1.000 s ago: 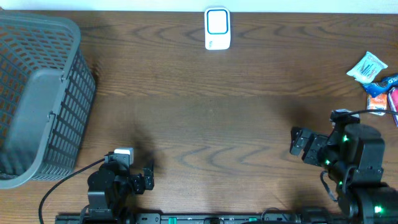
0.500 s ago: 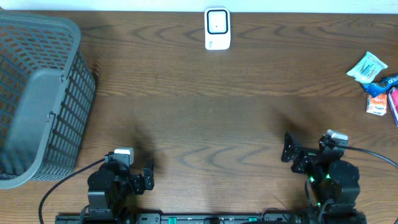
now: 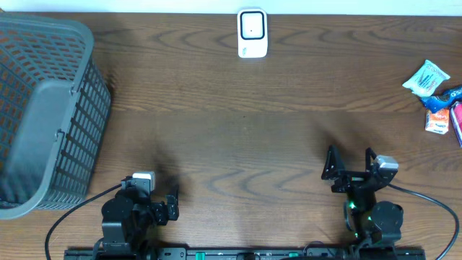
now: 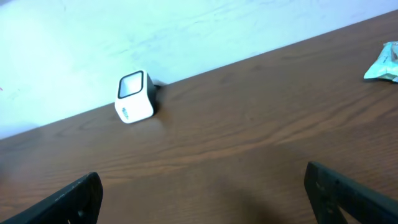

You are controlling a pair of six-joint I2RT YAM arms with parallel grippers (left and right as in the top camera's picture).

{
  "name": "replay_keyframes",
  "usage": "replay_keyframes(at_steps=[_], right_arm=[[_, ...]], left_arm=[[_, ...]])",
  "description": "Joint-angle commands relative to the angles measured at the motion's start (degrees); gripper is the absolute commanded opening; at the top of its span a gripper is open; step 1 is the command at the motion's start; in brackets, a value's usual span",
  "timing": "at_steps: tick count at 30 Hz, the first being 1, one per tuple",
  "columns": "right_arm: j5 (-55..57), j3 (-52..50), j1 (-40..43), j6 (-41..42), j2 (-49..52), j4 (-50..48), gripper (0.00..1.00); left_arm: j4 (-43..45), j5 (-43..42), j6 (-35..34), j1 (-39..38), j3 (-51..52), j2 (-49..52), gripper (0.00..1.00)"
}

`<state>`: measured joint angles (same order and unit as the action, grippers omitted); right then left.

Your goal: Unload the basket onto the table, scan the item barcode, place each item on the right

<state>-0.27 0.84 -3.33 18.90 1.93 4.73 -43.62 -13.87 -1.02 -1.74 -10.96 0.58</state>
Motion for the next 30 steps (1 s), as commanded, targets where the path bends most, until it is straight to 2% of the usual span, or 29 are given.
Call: replay_keyframes(at_steps=[1, 9, 30], right_arm=[[-0.24, -0.52, 0.31, -3.43, -1.64, -1.62, 0.99], [-0.31, -0.52, 0.24, -11.74, -1.66, -0.24, 0.99], [-0.26, -0.52, 0.24, -11.91, -1.64, -0.46, 0.99]], left_arm=[[-1.14, -0.68, 0.96, -0.22, 0.24, -0.35, 0.98], [-1.14, -0.68, 0.96, -0.22, 0.24, -0.35, 0.98], [-1.14, -0.68, 0.96, -0.22, 0.24, -0.35, 0.98]])
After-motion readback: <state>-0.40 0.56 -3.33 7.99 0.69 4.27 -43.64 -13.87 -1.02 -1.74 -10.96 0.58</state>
